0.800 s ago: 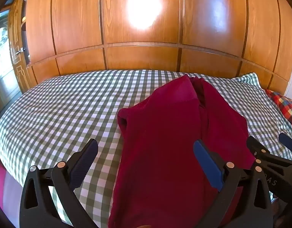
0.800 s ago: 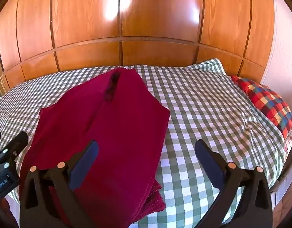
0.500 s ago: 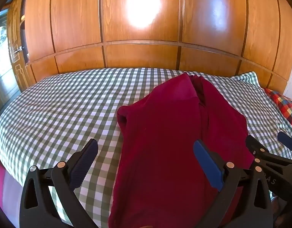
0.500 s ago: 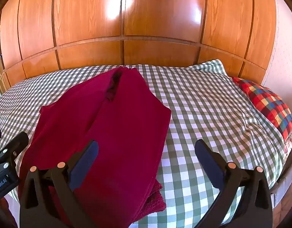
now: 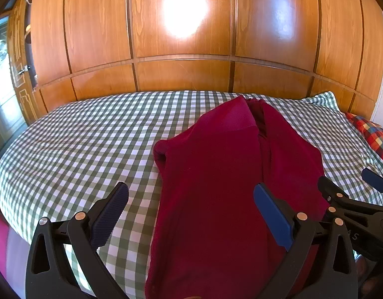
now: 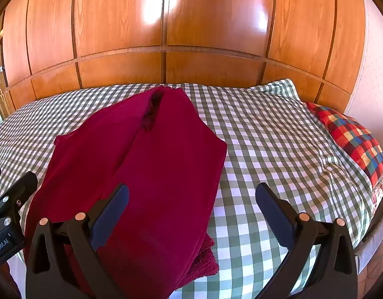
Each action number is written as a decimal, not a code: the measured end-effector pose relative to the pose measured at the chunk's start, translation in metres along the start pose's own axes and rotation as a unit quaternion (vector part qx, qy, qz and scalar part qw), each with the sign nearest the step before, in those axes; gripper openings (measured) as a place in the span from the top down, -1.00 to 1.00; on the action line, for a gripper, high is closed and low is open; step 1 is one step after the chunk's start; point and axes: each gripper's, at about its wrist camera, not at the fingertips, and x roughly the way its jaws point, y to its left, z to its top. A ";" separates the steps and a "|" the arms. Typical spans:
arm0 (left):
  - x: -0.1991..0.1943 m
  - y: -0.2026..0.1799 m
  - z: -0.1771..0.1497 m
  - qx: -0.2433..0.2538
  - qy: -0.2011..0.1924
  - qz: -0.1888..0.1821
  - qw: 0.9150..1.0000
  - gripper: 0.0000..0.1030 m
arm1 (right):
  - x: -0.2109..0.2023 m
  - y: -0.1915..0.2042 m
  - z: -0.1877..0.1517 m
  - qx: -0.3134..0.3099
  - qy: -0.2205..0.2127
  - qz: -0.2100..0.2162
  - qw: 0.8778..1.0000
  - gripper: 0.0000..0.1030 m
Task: Fold small clothes
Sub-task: 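Move both grippers toward the folded dark red sweater on the bed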
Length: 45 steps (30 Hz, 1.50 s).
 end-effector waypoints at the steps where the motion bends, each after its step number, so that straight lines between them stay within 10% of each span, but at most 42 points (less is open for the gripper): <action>1: 0.000 0.000 0.000 0.002 0.000 0.004 1.000 -0.93 | 0.001 0.000 -0.001 0.000 0.002 0.000 1.000 -0.96; 13: -0.014 0.004 0.007 0.015 -0.024 0.072 0.997 -0.93 | 0.004 -0.005 -0.006 0.012 0.018 0.003 1.000 -0.96; 45: 0.000 0.013 -0.002 0.005 0.014 0.033 0.999 -0.93 | 0.011 -0.004 -0.011 0.008 0.048 0.039 0.998 -0.96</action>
